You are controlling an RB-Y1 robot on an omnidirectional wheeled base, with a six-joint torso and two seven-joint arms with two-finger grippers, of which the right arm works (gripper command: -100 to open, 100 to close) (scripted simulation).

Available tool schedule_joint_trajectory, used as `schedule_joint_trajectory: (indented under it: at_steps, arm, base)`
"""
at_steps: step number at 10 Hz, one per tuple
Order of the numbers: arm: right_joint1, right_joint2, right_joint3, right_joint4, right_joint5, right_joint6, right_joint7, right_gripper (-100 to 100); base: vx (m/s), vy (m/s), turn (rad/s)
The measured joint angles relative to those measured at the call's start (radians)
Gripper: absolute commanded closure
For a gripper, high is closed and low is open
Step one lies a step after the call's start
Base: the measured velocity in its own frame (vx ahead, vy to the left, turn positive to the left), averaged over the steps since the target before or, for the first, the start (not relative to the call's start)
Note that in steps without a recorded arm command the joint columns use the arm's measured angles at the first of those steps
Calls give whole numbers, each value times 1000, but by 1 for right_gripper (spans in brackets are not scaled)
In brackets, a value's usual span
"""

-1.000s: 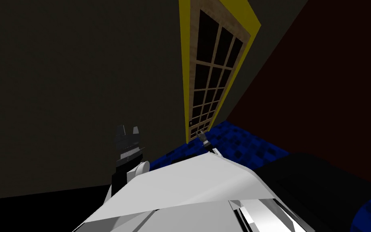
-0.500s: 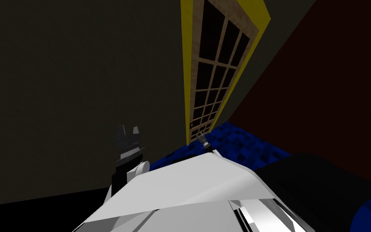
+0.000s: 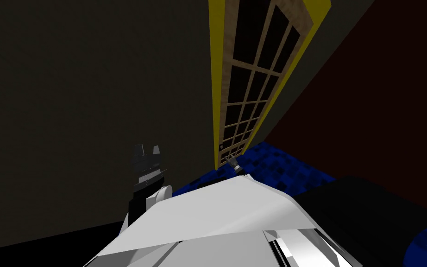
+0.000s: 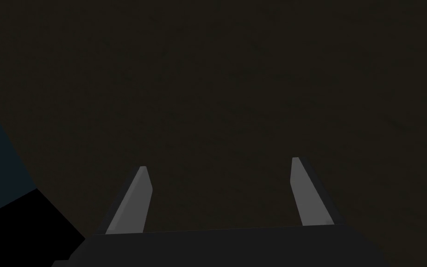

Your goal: Pull the door open

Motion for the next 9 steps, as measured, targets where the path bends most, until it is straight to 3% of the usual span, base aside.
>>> schedule_joint_trajectory:
  at_steps: [1, 3, 5, 7, 9]
  arm:
    - [-1, 0, -1, 3, 0, -2, 2, -100]
    - [-7, -18, -40, 35, -13, -17, -2, -100]
    - [-24, -32, -82, 90, -28, -43, 4, -100]
    - [-33, -55, -127, 139, -45, -69, 2, -100]
    - [-12, -65, -160, 130, -53, -73, -12, -100]
  base:
    - [47, 128, 275]
    - [122, 197, 272]
    - [159, 103, 165]
    - [189, 10, 257]
    - [138, -41, 82]
